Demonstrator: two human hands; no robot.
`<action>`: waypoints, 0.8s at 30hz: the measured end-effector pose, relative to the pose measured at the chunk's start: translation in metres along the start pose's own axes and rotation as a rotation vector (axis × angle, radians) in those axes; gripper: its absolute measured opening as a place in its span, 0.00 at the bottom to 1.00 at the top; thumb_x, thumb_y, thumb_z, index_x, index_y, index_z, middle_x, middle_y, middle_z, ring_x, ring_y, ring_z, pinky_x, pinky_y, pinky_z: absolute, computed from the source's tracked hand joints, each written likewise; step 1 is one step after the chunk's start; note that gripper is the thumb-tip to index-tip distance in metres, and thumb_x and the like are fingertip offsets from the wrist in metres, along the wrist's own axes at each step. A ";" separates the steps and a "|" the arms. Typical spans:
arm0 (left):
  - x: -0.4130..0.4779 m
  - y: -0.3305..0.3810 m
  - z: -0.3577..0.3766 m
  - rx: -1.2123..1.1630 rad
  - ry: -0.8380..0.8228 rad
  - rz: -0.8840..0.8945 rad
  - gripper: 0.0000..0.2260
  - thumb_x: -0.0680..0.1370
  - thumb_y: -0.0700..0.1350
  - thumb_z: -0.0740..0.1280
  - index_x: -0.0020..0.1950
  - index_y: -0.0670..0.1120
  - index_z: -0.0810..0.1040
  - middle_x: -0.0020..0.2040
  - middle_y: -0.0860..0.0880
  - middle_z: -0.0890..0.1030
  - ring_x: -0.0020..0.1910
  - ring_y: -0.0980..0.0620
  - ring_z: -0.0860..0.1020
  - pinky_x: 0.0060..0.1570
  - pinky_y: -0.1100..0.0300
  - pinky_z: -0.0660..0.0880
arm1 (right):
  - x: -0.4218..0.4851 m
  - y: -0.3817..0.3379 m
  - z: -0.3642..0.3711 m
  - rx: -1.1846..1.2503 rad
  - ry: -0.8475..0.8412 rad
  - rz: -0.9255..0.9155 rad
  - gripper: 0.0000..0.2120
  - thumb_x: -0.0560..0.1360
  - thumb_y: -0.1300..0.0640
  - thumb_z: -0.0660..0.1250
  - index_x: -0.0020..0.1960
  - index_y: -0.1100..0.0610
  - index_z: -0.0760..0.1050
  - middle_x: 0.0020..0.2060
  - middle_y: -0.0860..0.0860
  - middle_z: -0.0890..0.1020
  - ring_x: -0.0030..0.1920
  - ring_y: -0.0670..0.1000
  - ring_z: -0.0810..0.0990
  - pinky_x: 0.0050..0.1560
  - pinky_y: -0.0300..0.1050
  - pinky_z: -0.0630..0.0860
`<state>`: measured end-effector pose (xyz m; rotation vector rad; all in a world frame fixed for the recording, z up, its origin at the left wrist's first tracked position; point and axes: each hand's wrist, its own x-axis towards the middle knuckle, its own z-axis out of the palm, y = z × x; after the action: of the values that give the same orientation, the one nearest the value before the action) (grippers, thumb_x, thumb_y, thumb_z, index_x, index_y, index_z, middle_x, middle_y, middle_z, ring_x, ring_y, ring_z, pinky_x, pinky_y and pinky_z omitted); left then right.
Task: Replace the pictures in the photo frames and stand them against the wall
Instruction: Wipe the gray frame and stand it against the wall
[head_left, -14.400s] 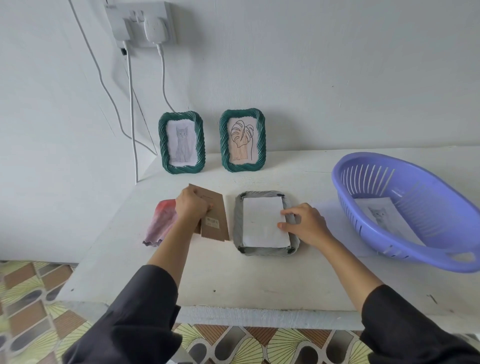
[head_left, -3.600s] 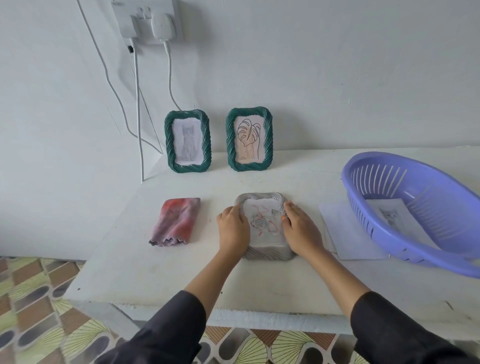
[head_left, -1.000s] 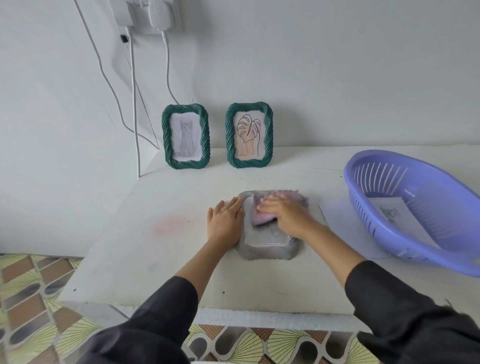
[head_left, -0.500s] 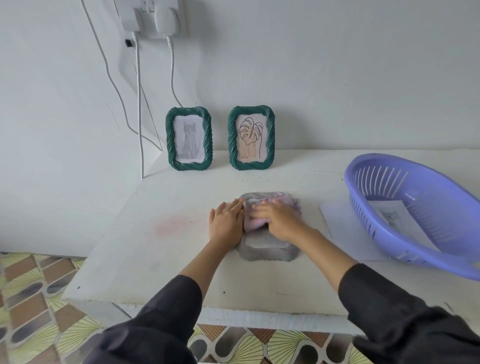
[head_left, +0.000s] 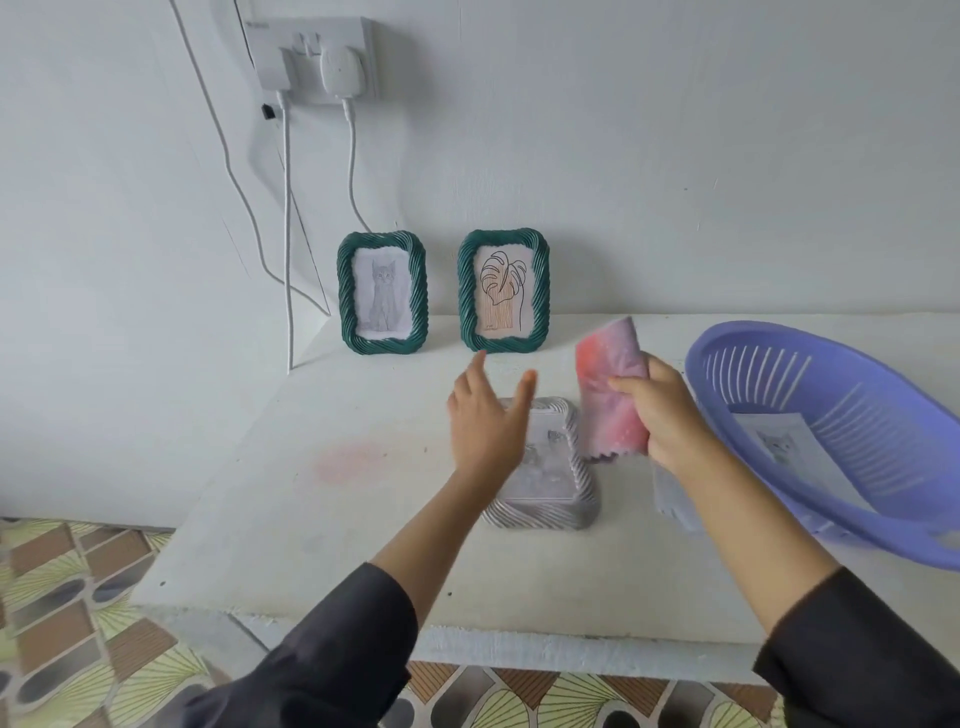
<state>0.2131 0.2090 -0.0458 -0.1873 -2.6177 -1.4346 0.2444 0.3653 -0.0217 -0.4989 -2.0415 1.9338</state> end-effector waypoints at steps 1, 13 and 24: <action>-0.005 0.014 0.002 -0.045 -0.027 0.001 0.34 0.75 0.62 0.61 0.75 0.49 0.54 0.73 0.43 0.62 0.71 0.43 0.61 0.70 0.49 0.59 | -0.003 -0.004 0.007 0.127 -0.047 0.100 0.11 0.74 0.67 0.59 0.43 0.53 0.75 0.37 0.54 0.83 0.41 0.53 0.81 0.45 0.44 0.75; 0.007 -0.006 -0.039 0.160 -0.169 -0.107 0.32 0.70 0.56 0.69 0.70 0.49 0.62 0.60 0.44 0.66 0.53 0.43 0.74 0.58 0.52 0.71 | -0.017 0.028 0.042 0.220 -0.400 0.329 0.35 0.78 0.38 0.38 0.62 0.60 0.73 0.55 0.52 0.78 0.58 0.49 0.74 0.62 0.42 0.66; 0.034 -0.116 -0.075 0.740 -0.129 -0.257 0.38 0.72 0.71 0.50 0.76 0.51 0.49 0.73 0.45 0.58 0.72 0.43 0.58 0.66 0.46 0.59 | -0.017 0.069 0.023 -0.661 -0.106 -0.029 0.24 0.81 0.49 0.52 0.73 0.58 0.61 0.75 0.53 0.60 0.76 0.50 0.55 0.73 0.45 0.54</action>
<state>0.1646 0.0849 -0.0949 0.1547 -3.1556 -0.4216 0.2532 0.3402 -0.0913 -0.5005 -2.7248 1.2490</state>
